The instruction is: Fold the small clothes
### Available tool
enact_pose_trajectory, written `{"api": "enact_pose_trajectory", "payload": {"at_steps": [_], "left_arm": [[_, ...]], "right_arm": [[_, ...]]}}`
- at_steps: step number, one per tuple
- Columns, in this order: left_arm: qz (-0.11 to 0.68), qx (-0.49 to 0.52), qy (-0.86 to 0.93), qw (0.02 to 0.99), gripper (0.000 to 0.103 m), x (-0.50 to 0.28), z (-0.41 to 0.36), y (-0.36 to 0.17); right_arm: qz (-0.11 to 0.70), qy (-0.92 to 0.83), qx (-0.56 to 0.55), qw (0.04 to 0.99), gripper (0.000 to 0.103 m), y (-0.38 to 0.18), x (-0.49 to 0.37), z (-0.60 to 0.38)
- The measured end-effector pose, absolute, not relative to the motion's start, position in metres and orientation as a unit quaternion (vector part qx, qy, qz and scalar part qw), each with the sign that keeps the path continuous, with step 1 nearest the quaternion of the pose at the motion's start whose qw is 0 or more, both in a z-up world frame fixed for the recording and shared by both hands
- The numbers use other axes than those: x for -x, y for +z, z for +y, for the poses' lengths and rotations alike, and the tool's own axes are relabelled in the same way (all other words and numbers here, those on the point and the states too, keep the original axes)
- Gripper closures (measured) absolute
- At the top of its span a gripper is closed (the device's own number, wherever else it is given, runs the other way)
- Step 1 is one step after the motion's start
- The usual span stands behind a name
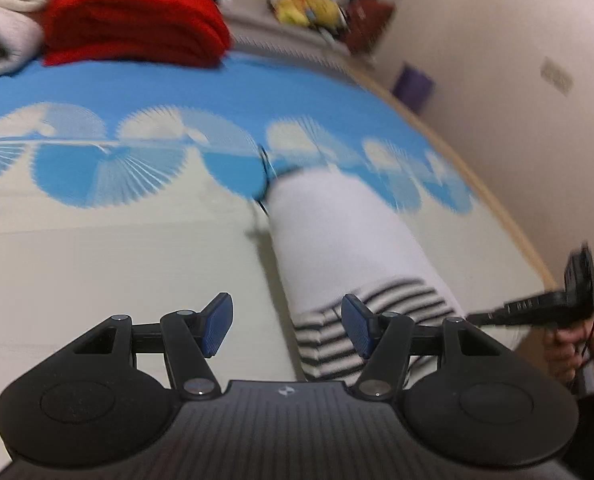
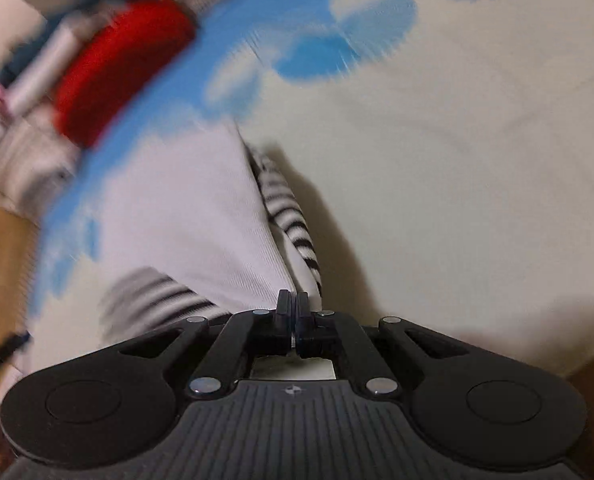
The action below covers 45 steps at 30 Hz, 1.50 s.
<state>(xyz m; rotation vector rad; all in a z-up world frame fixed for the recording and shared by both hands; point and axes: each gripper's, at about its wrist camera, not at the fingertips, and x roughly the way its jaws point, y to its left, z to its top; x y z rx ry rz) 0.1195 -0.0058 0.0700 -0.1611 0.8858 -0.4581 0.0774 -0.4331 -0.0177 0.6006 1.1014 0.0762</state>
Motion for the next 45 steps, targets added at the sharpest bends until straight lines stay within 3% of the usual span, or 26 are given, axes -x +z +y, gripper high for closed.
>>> {"api": "enact_pose_trajectory", "payload": {"at_steps": [9,13,19,22,23,24,26,29,32,36,37,39,42,43,45], "left_arm": [[0.509,0.04,-0.28,0.813,0.038,-0.15,-0.066,0.014],[0.585,-0.098,-0.24,0.769,0.034,-0.153,-0.094,-0.036],[0.571,0.008,-0.241,0.784,0.032,-0.174,-0.057,-0.01],[0.552,0.063,-0.223,0.801,0.029,-0.186,-0.032,0.001],[0.549,0.08,-0.213,0.804,0.029,-0.192,-0.026,0.001],[0.547,0.102,-0.204,0.806,0.029,-0.199,-0.02,0.0],[0.543,0.14,-0.198,0.804,0.029,-0.21,-0.016,-0.004],[0.537,0.194,-0.199,0.796,0.029,-0.232,-0.014,-0.014],[0.538,0.236,-0.189,0.787,0.028,-0.258,-0.019,-0.027],[0.539,0.287,-0.181,0.771,0.024,-0.285,-0.018,-0.048],[0.538,0.29,-0.184,0.77,0.022,-0.289,-0.02,-0.052],[0.539,0.293,-0.191,0.766,0.02,-0.298,-0.026,-0.063],[0.548,0.312,-0.195,0.751,0.018,-0.302,-0.033,-0.081],[0.548,0.321,-0.194,0.747,0.021,-0.303,-0.033,-0.086],[0.542,0.337,-0.206,0.742,0.044,-0.305,-0.035,-0.088]], "right_arm": [[0.538,0.013,-0.225,0.812,0.103,-0.021,-0.086,-0.412],[0.557,0.002,-0.218,0.802,0.103,-0.032,-0.085,-0.417],[0.52,0.019,-0.217,0.826,0.101,-0.019,-0.091,-0.412],[0.474,0.016,-0.223,0.852,0.085,0.0,-0.09,-0.414],[0.452,0.018,-0.222,0.864,0.068,0.007,-0.09,-0.412],[0.434,0.026,-0.22,0.873,0.057,0.012,-0.091,-0.411],[0.411,0.05,-0.215,0.885,0.054,0.015,-0.098,-0.403],[0.451,0.061,-0.177,0.873,0.043,-0.003,-0.118,-0.385],[0.534,0.042,-0.139,0.833,0.043,-0.034,-0.131,-0.375],[0.562,0.038,-0.137,0.815,0.049,-0.047,-0.136,-0.377],[0.564,0.042,-0.136,0.813,0.054,-0.049,-0.137,-0.377],[0.57,0.052,-0.138,0.808,0.077,-0.051,-0.14,-0.376],[0.574,0.059,-0.141,0.805,0.09,-0.054,-0.137,-0.379],[0.574,0.059,-0.143,0.804,0.09,-0.054,-0.138,-0.379],[0.57,0.059,-0.149,0.805,0.091,-0.053,-0.138,-0.379]]}}
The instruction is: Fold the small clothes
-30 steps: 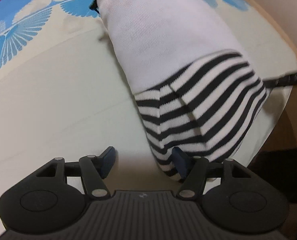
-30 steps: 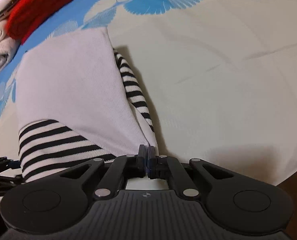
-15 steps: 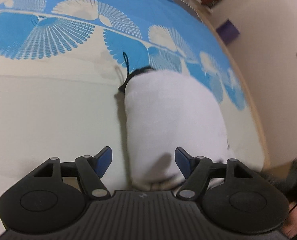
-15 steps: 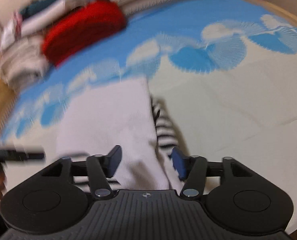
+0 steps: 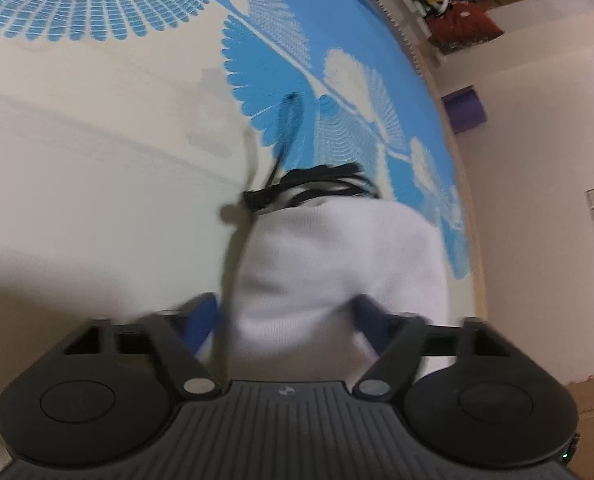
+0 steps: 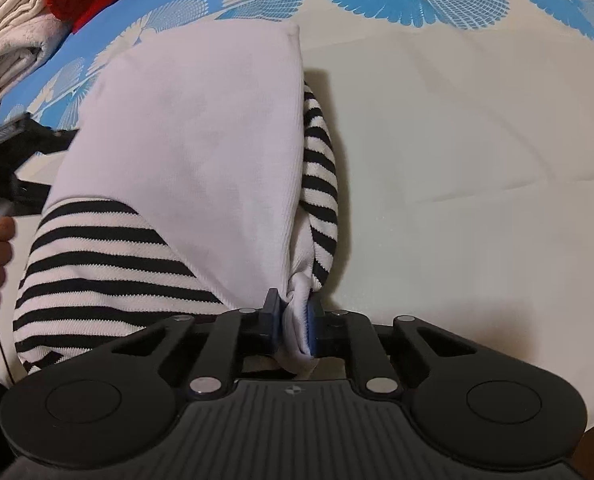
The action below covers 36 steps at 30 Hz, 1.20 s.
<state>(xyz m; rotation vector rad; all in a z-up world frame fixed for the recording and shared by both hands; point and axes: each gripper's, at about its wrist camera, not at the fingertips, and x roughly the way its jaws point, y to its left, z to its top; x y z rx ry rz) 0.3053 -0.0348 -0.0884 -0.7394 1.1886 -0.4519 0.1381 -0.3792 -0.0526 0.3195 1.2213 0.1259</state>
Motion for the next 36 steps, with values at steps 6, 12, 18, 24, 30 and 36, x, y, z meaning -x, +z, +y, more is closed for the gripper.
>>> {"api": "enact_pose_trajectory", "payload": {"at_steps": [6,12,18,24,30,36], "left_arm": [[0.497,0.269,-0.231,0.792,0.081,-0.312,-0.023,-0.043],[0.446,0.247,-0.17,0.844,0.081,-0.32,0.045,-0.007],[0.417,0.19,-0.069,0.886,0.075,-0.314,0.087,0.01],[0.398,0.142,-0.111,0.899,0.072,-0.273,0.094,0.066],[0.436,0.06,-0.137,0.888,0.072,-0.214,0.064,0.06],[0.539,-0.04,-0.157,0.826,0.068,-0.208,0.031,-0.013]], "right_arm": [[0.559,0.069,-0.155,0.812,0.093,-0.045,-0.145,-0.358],[0.523,0.125,-0.185,0.823,0.094,-0.03,-0.167,-0.31],[0.496,0.183,-0.188,0.828,0.095,-0.017,-0.18,-0.26],[0.501,0.165,-0.204,0.825,0.096,-0.016,-0.186,-0.259],[0.466,0.186,-0.238,0.832,0.096,0.001,-0.174,-0.27],[0.542,0.131,-0.207,0.804,0.096,-0.034,-0.174,-0.27]]}}
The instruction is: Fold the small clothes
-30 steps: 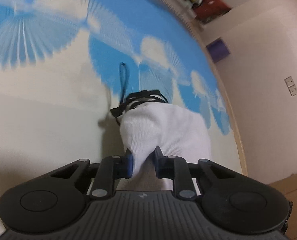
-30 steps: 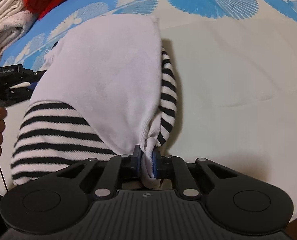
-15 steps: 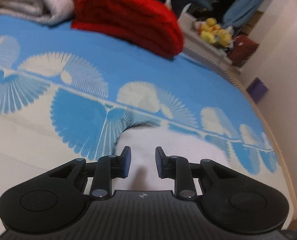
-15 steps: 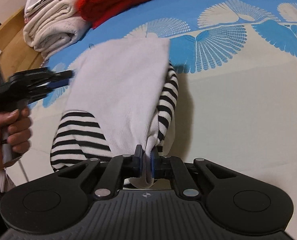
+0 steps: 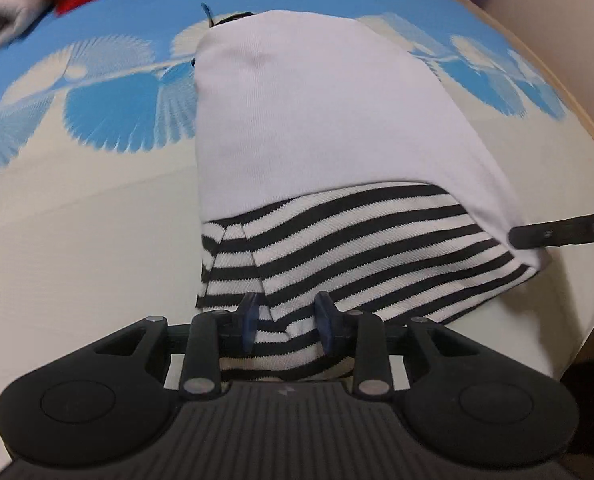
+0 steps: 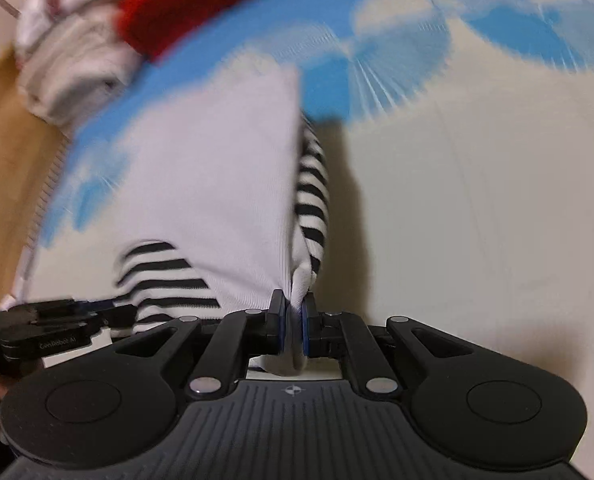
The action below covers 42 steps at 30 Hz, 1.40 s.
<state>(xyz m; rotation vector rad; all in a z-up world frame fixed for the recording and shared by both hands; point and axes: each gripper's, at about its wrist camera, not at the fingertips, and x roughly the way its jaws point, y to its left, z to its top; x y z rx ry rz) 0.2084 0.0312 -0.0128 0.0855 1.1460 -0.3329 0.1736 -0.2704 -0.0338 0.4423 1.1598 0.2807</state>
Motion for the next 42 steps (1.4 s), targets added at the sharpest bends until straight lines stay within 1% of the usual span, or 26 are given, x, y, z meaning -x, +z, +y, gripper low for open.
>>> {"api": "enact_pose_trajectory", "payload": {"at_steps": [3,5,7,9,10,12,15,16,17,19,21,23,25,26,27,29,31,33,36,39,40,41,42], "left_arm": [[0.541,-0.018,-0.151,0.827,0.068,-0.204,0.038,-0.005],[0.517,0.003,-0.146,0.843,0.068,-0.198,0.043,0.013],[0.502,0.027,-0.154,0.851,0.068,-0.196,0.048,0.02],[0.547,0.017,-0.141,0.825,0.068,-0.203,0.046,-0.002],[0.567,0.005,-0.143,0.811,0.066,-0.205,0.042,-0.015],[0.567,-0.013,-0.158,0.808,0.065,-0.205,0.035,-0.015],[0.564,0.008,-0.161,0.81,0.064,-0.206,0.042,-0.007],[0.555,0.022,-0.158,0.817,0.06,-0.207,0.047,-0.001],[0.545,0.04,-0.153,0.823,0.054,-0.207,0.053,0.004],[0.53,0.089,-0.132,0.833,0.046,-0.211,0.067,0.009],[0.542,0.129,-0.115,0.822,0.041,-0.219,0.077,0.002],[0.575,0.151,-0.099,0.798,0.026,-0.225,0.08,-0.016],[0.591,0.168,-0.093,0.784,0.026,-0.227,0.082,-0.028],[0.589,0.174,-0.095,0.783,0.031,-0.227,0.083,-0.029],[0.588,0.177,-0.097,0.784,0.031,-0.228,0.083,-0.029],[0.588,0.185,-0.094,0.782,0.034,-0.227,0.085,-0.029],[0.588,0.186,-0.09,0.782,0.035,-0.227,0.087,-0.027],[0.585,0.175,-0.09,0.787,0.034,-0.227,0.086,-0.022],[0.553,0.142,-0.083,0.816,0.035,-0.223,0.084,-0.007],[0.499,0.116,-0.101,0.853,0.035,-0.219,0.076,0.014],[0.485,0.117,-0.113,0.859,0.039,-0.219,0.073,0.018],[0.475,0.116,-0.127,0.863,0.045,-0.22,0.069,0.021],[0.467,0.111,-0.144,0.865,0.048,-0.221,0.063,0.023]], "right_arm": [[0.54,0.133,-0.183,0.811,0.096,-0.034,-0.173,-0.266],[0.537,0.13,-0.181,0.813,0.096,-0.033,-0.173,-0.266],[0.535,0.128,-0.167,0.818,0.096,-0.032,-0.171,-0.264],[0.536,0.127,-0.159,0.819,0.096,-0.032,-0.17,-0.263],[0.54,0.124,-0.156,0.818,0.096,-0.035,-0.172,-0.262],[0.549,0.118,-0.143,0.815,0.096,-0.04,-0.175,-0.259],[0.553,0.118,-0.11,0.817,0.096,-0.043,-0.177,-0.252],[0.553,0.119,-0.104,0.818,0.096,-0.044,-0.178,-0.249],[0.553,0.119,-0.098,0.819,0.096,-0.044,-0.179,-0.249],[0.553,0.118,-0.094,0.819,0.096,-0.046,-0.181,-0.247],[0.553,0.118,-0.091,0.82,0.096,-0.047,-0.182,-0.245],[0.548,0.119,-0.088,0.824,0.094,-0.045,-0.184,-0.243],[0.538,0.111,-0.087,0.831,0.089,-0.039,-0.185,-0.243],[0.529,0.101,-0.09,0.838,0.083,-0.033,-0.185,-0.245],[0.519,0.092,-0.094,0.845,0.076,-0.027,-0.184,-0.246],[0.474,0.092,-0.091,0.871,0.074,-0.008,-0.179,-0.244],[0.419,0.123,-0.073,0.897,0.074,0.009,-0.171,-0.231],[0.386,0.171,-0.061,0.905,0.074,0.015,-0.166,-0.213],[0.393,0.239,-0.055,0.886,0.073,0.006,-0.166,-0.186],[0.453,0.248,-0.003,0.856,0.073,-0.021,-0.168,-0.165],[0.469,0.242,0.016,0.849,0.073,-0.031,-0.168,-0.162],[0.479,0.24,0.031,0.844,0.073,-0.037,-0.169,-0.158],[0.479,0.242,0.038,0.843,0.073,-0.037,-0.169,-0.158]]}}
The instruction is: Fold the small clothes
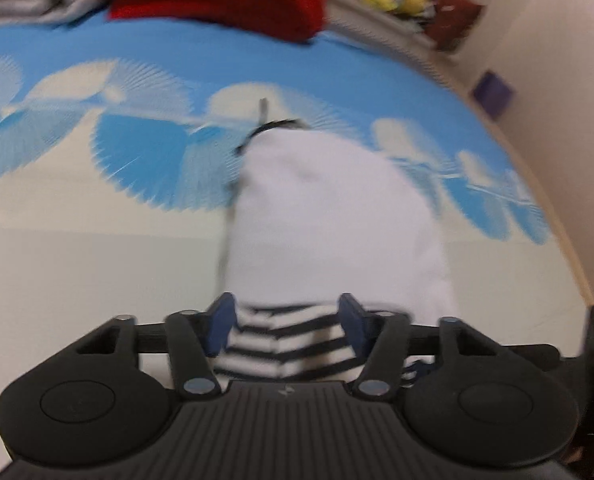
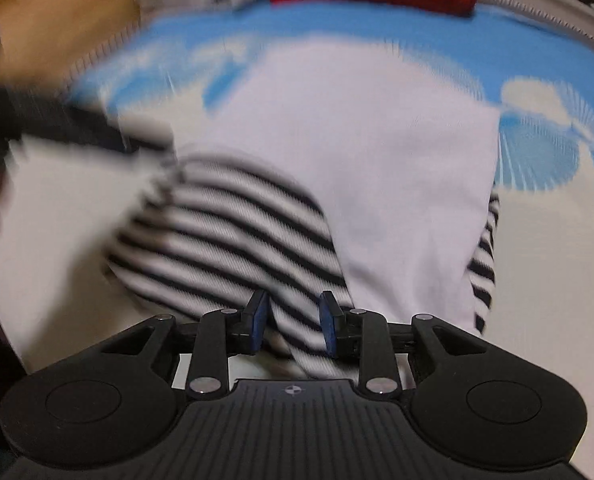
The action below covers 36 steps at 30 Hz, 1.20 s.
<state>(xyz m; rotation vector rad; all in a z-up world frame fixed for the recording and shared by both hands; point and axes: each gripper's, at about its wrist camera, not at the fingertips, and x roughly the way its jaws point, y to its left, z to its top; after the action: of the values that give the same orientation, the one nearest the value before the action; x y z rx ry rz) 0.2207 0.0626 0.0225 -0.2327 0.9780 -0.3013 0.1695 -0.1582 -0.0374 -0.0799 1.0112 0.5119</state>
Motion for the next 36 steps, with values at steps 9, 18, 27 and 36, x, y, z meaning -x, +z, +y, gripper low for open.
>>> {"api": "enact_pose_trajectory", "payload": {"at_steps": [9,18,27,36], "left_arm": [[0.498,0.001,-0.155,0.853,0.076,-0.232,0.024,-0.006],[0.493,0.04,-0.144,0.857,0.067,-0.237,0.04,0.0],[0.493,0.061,-0.111,0.861,0.042,-0.243,0.052,-0.003],[0.536,0.233,-0.075,0.808,0.018,-0.268,0.09,-0.04]], "right_arm": [[0.479,0.259,0.004,0.839,0.073,-0.022,-0.175,-0.174],[0.461,0.107,-0.1,0.875,0.05,-0.023,-0.207,-0.231],[0.505,0.082,-0.185,0.839,0.042,-0.056,-0.23,-0.249],[0.518,0.1,-0.24,0.815,0.043,-0.074,-0.245,-0.256]]}}
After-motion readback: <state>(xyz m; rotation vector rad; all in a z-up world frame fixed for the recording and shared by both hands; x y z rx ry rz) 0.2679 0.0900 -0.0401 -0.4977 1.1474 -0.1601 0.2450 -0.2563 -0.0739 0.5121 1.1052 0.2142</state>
